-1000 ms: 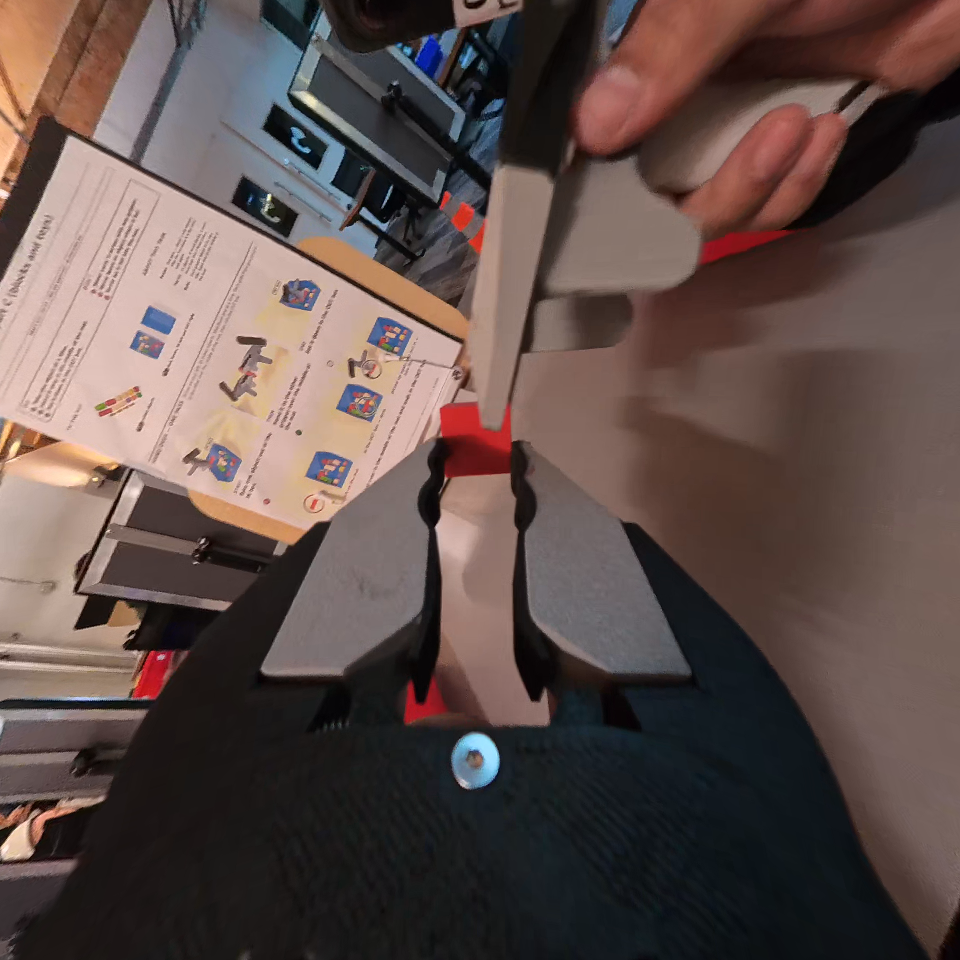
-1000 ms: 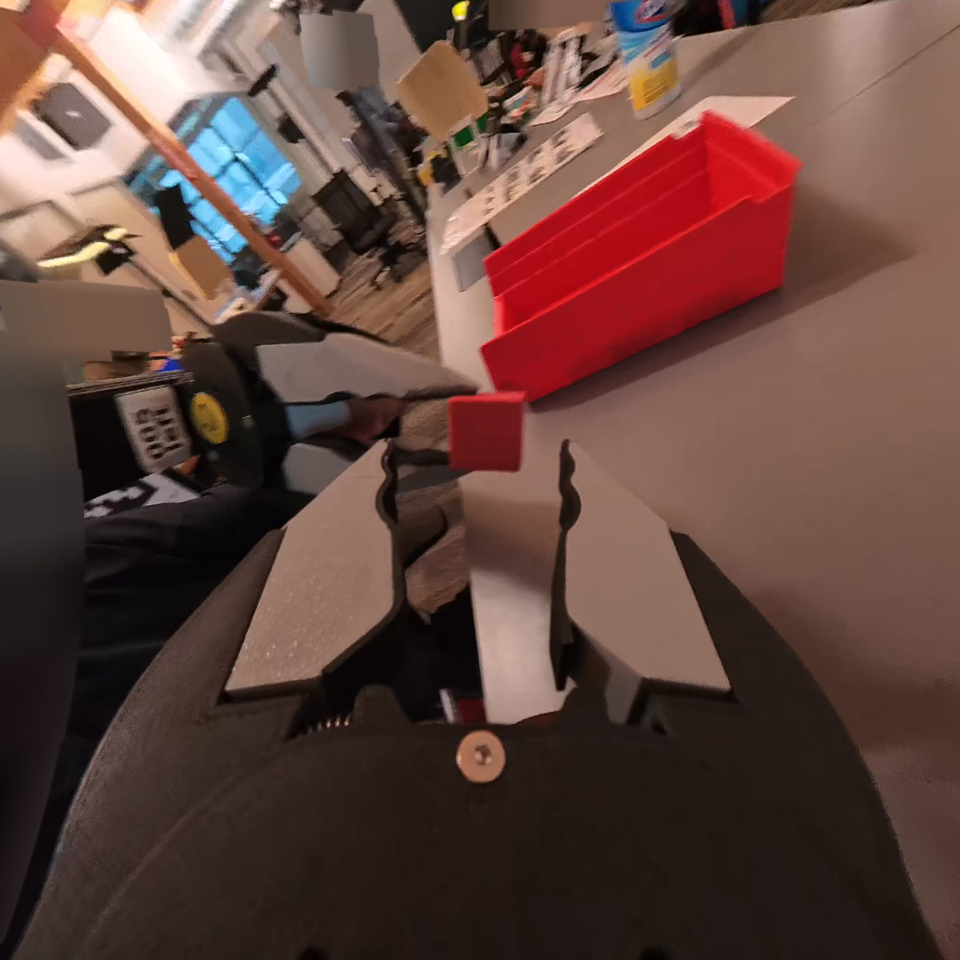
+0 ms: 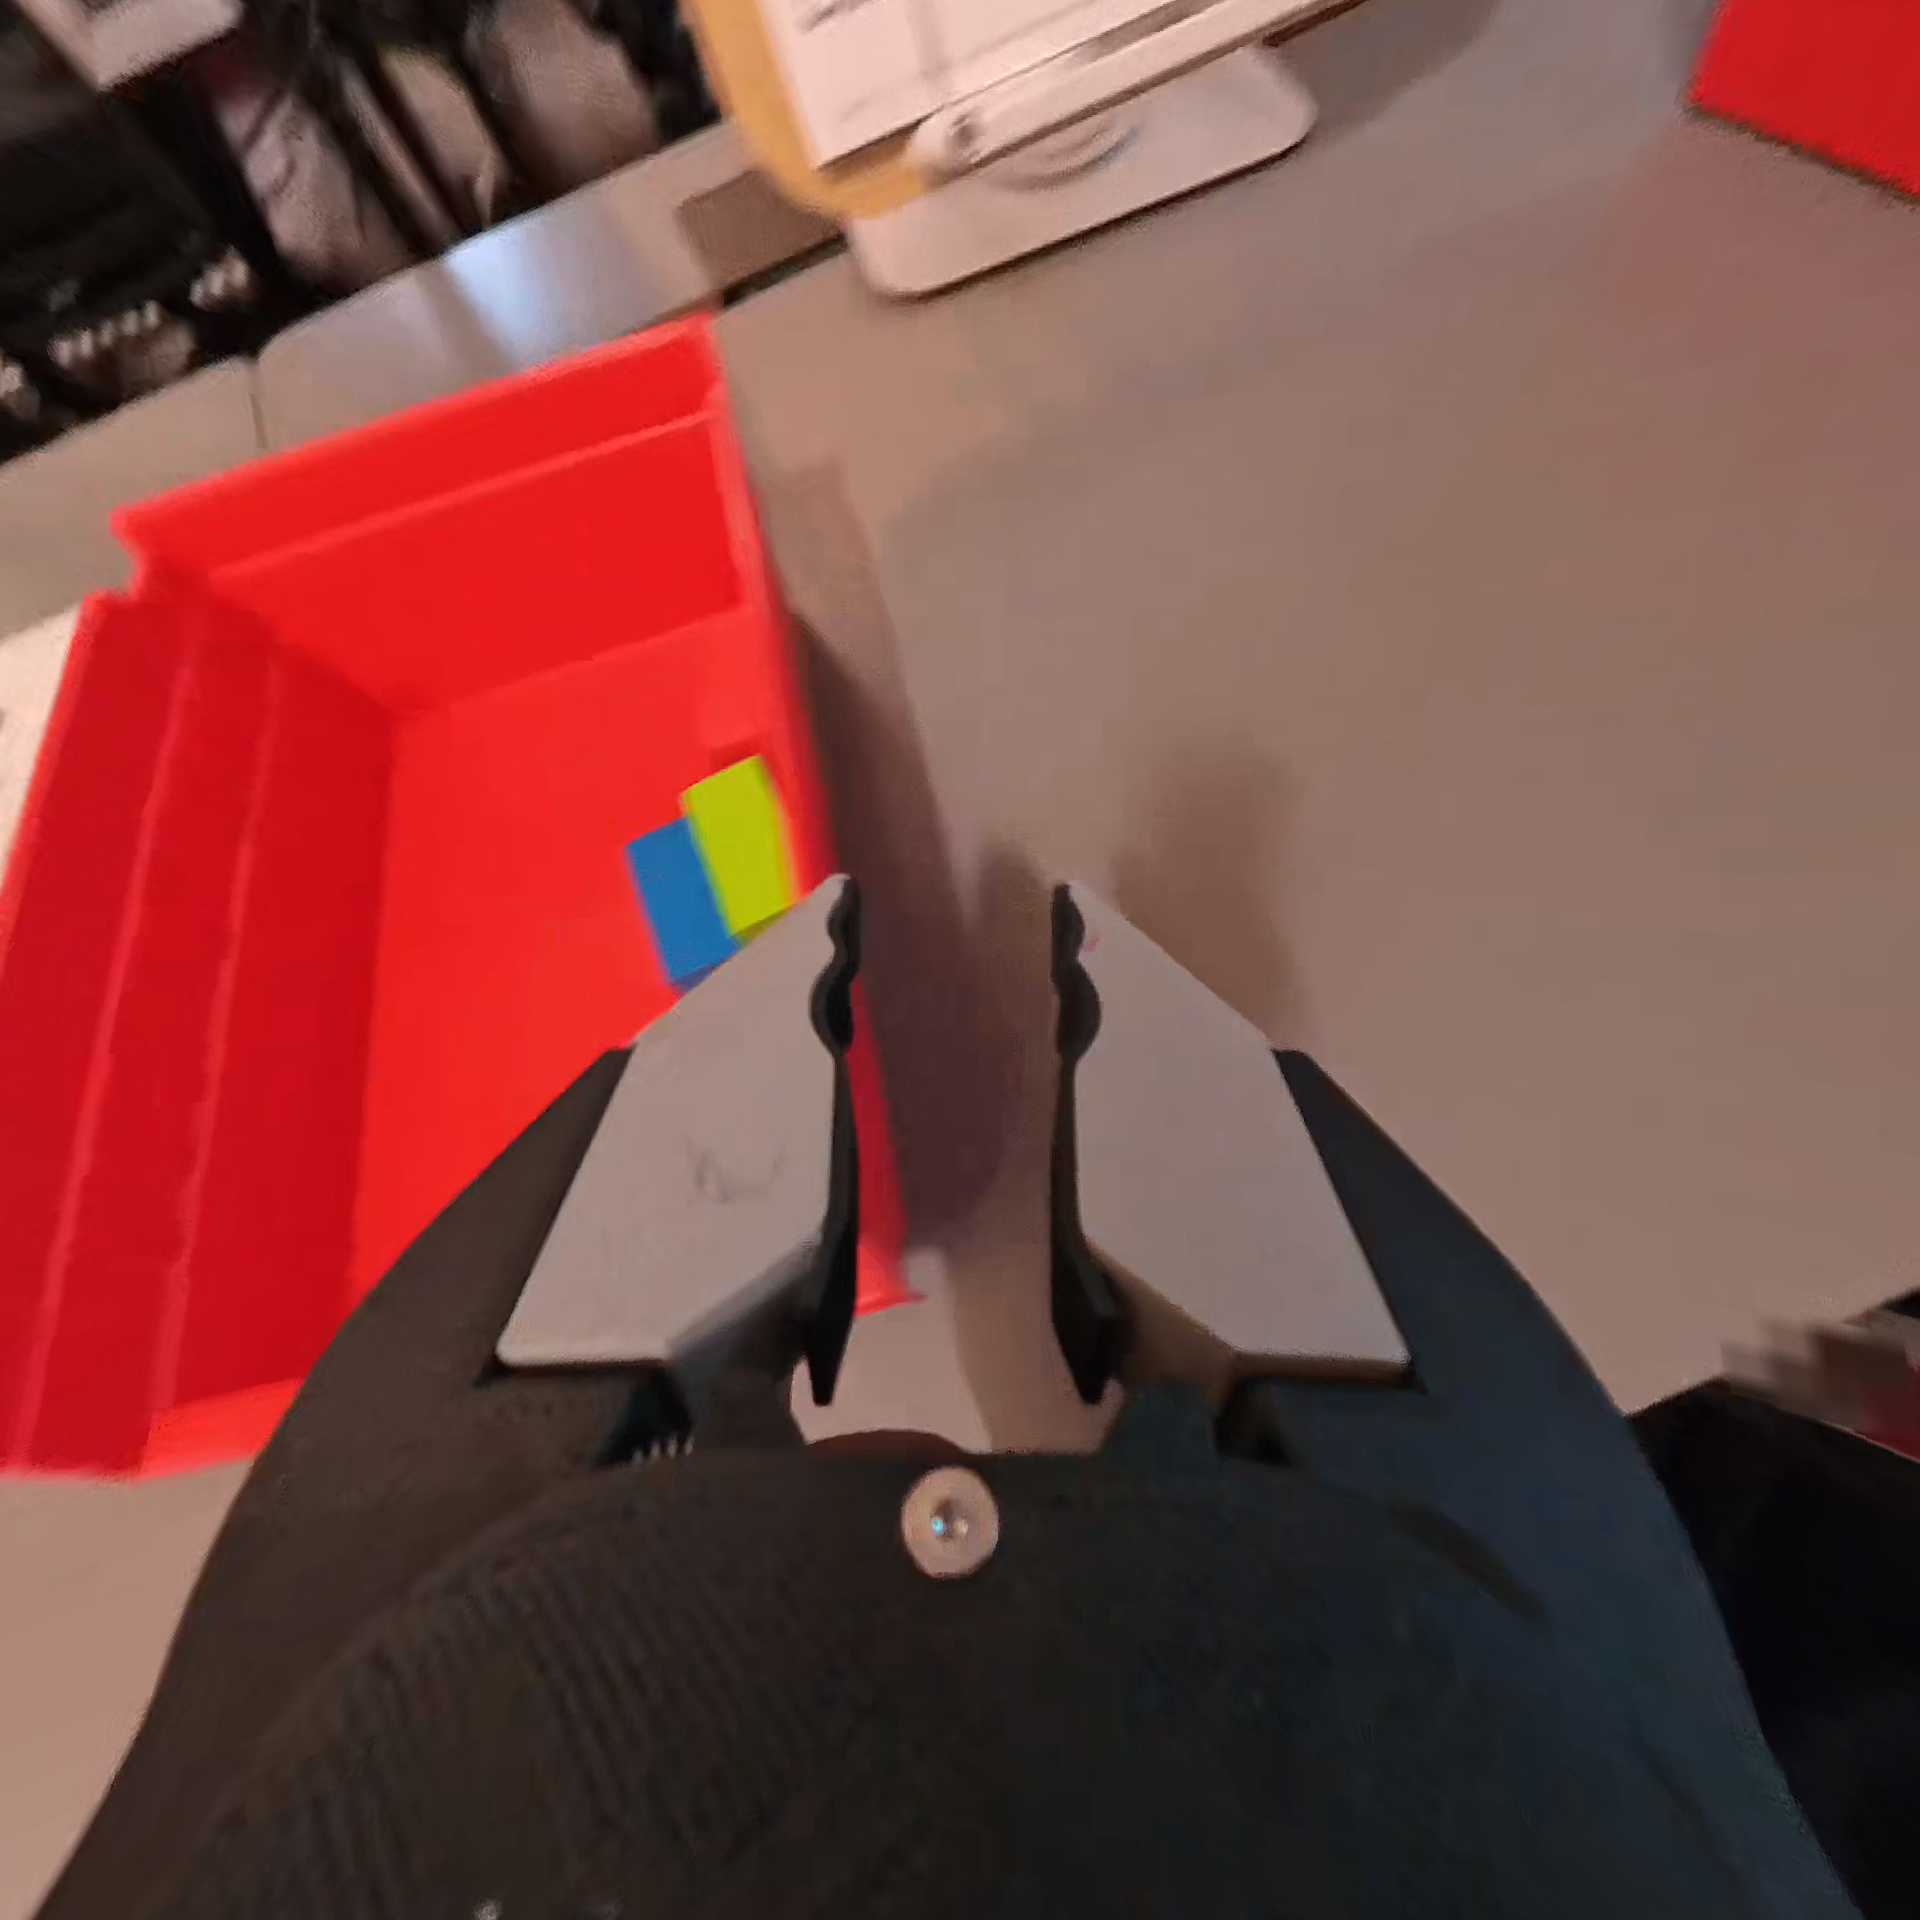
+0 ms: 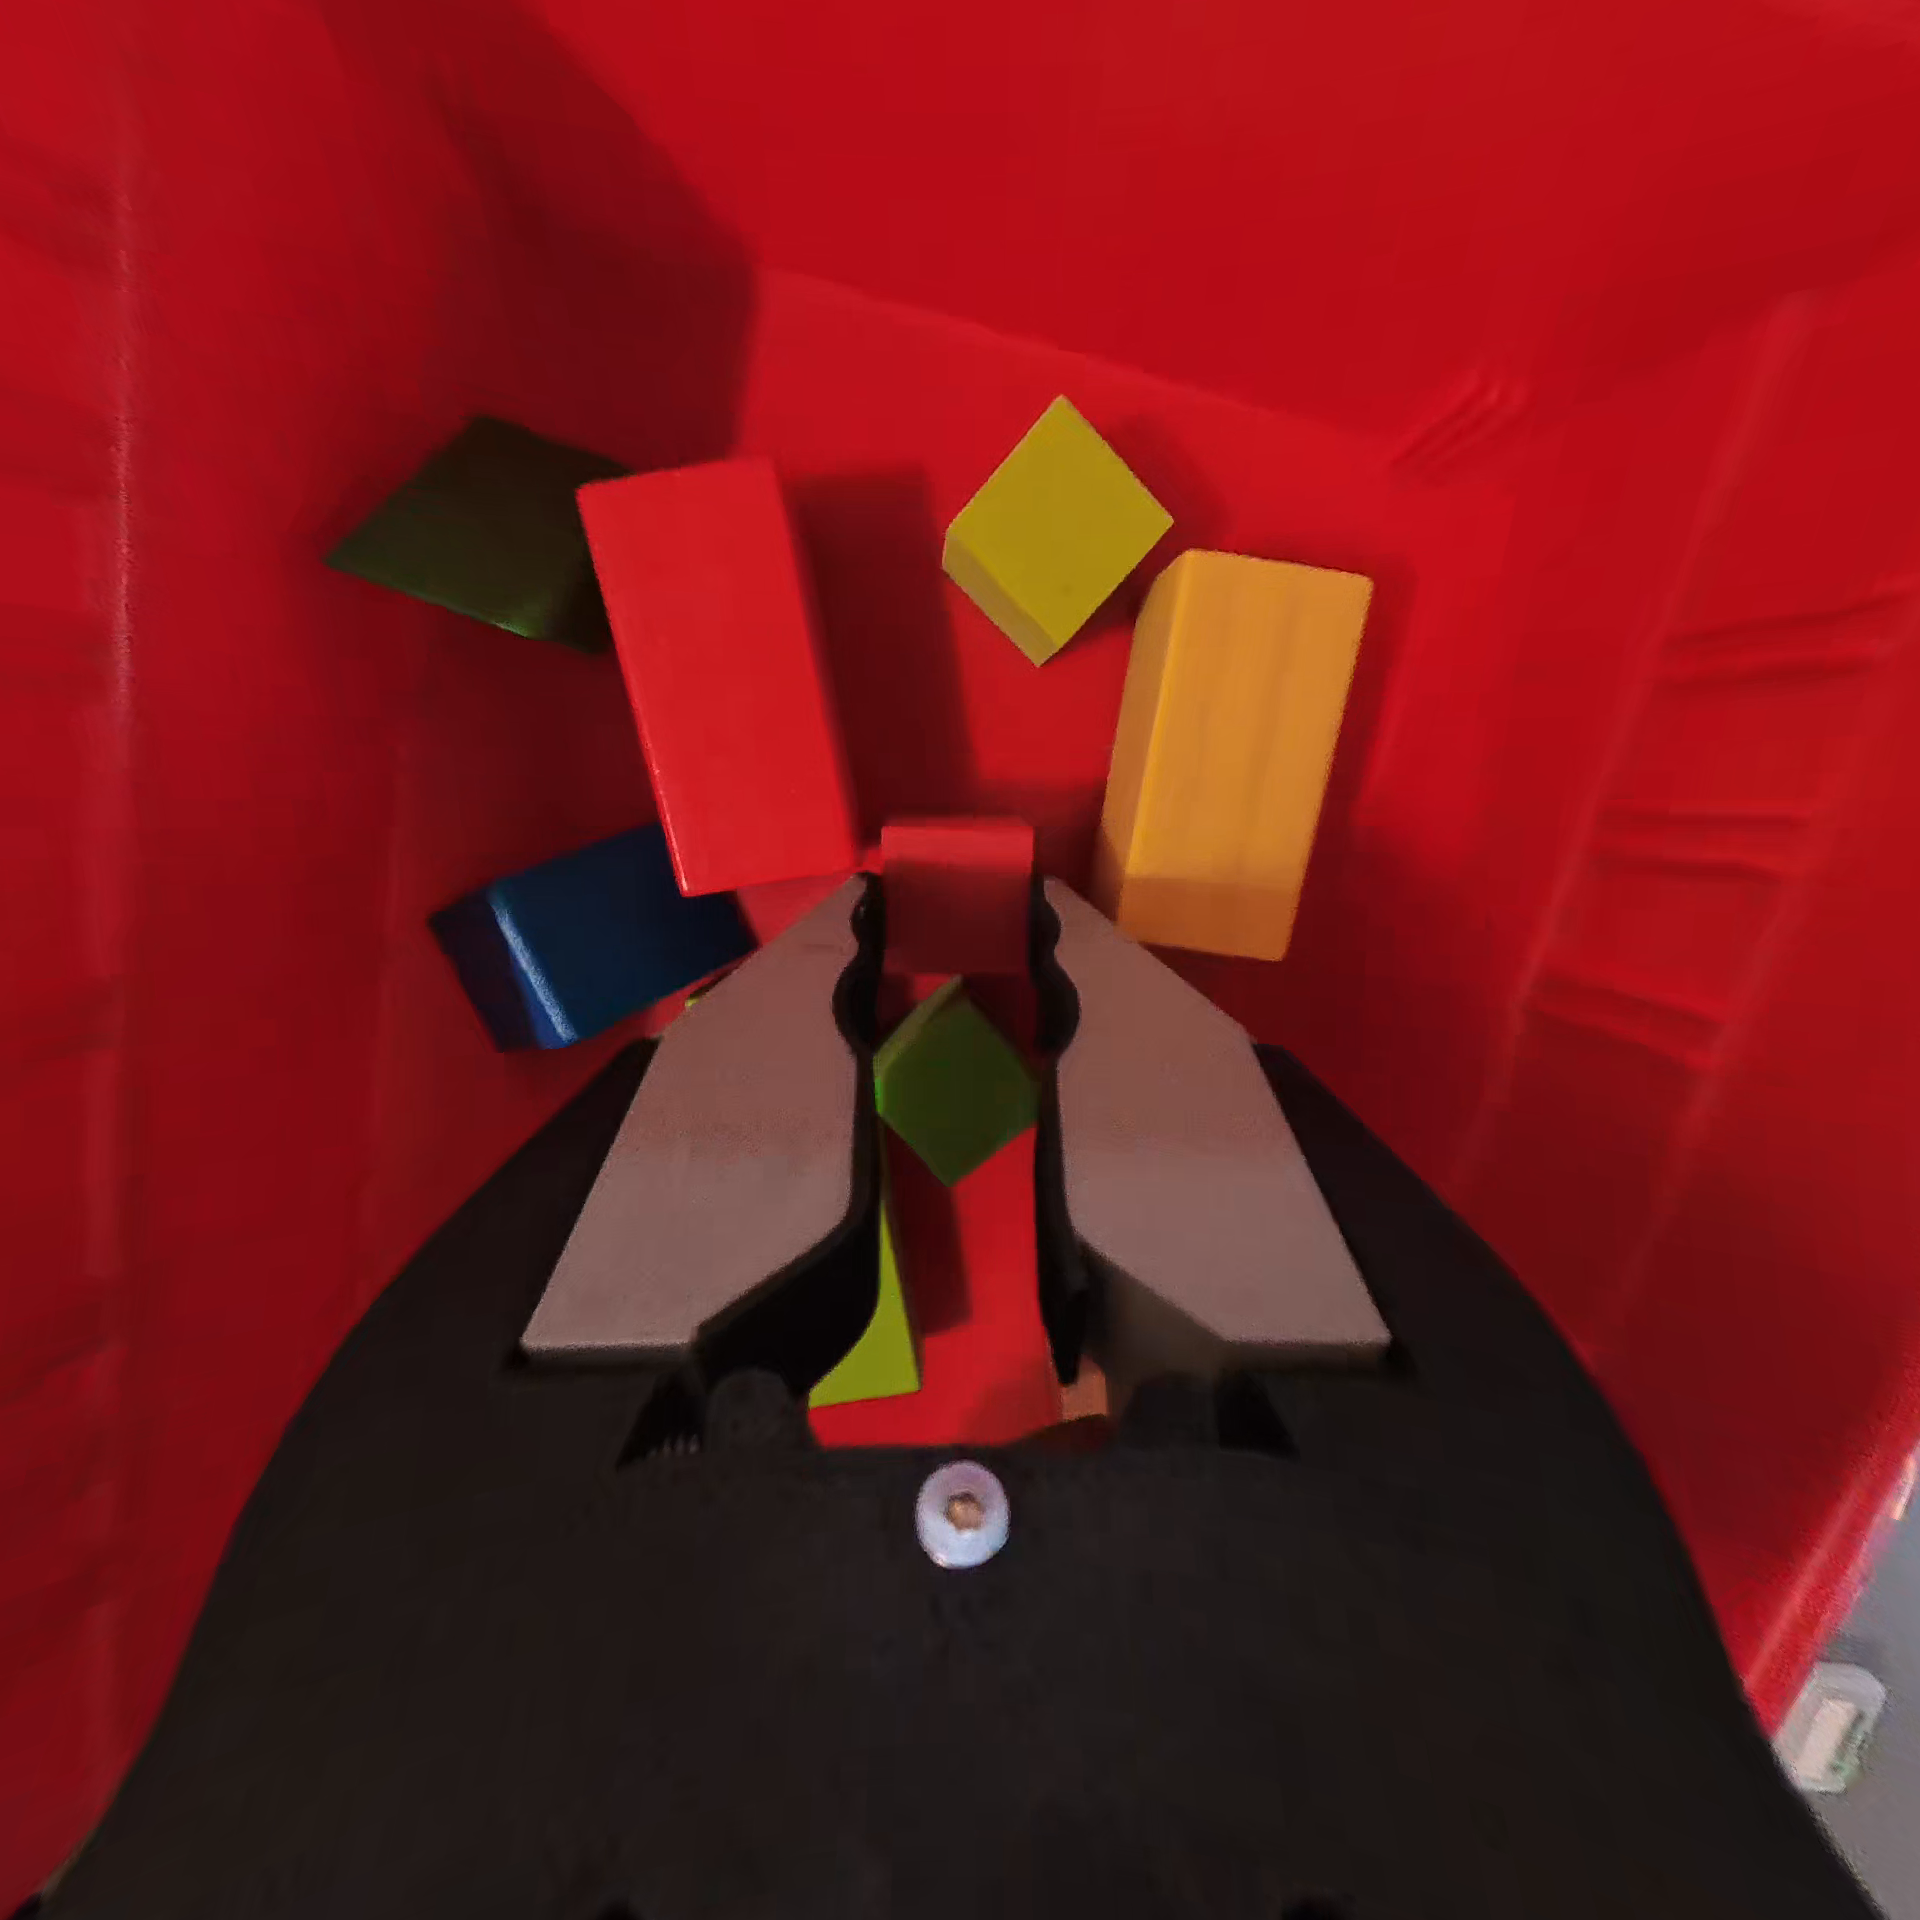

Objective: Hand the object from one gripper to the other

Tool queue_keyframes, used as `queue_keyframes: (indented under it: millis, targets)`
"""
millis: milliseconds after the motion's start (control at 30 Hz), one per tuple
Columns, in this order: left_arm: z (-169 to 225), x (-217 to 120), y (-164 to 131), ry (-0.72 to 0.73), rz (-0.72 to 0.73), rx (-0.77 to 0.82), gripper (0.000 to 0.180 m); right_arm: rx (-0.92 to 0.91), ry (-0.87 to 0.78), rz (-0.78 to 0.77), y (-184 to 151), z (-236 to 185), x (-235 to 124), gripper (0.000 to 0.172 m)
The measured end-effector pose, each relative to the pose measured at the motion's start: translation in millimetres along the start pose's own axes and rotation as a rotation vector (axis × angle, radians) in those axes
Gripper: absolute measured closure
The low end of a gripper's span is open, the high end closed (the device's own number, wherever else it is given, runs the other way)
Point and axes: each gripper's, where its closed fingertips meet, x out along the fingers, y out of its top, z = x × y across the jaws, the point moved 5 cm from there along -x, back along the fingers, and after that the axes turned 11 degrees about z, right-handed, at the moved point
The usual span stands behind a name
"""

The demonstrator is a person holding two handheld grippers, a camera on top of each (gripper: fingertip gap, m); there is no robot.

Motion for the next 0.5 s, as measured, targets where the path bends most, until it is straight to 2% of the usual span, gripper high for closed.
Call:
queue_keyframes:
  millis: [67,167,233,367,500]
  targets:
    - [-37,-3,-2,0.060,-0.045,-0.051,0.135,-0.010,-0.010,0.013,2,0,-2,0.144]
    - [-88,3,3,0.120,-0.044,-0.113,0.137,0.006,-0.036,0.086,11,4,-18,0.129]
    - [-111,18,0,0.105,-0.087,-0.164,0.132,0.026,-0.046,0.152,18,5,-36,0.122]
    - [-128,60,-15,0.036,-0.184,-0.208,0.128,0.047,-0.023,0.254,27,-2,-71,0.120]
    - [-122,92,-43,-0.013,-0.329,-0.199,0.124,0.022,-0.015,0.278,29,-16,-94,0.119]
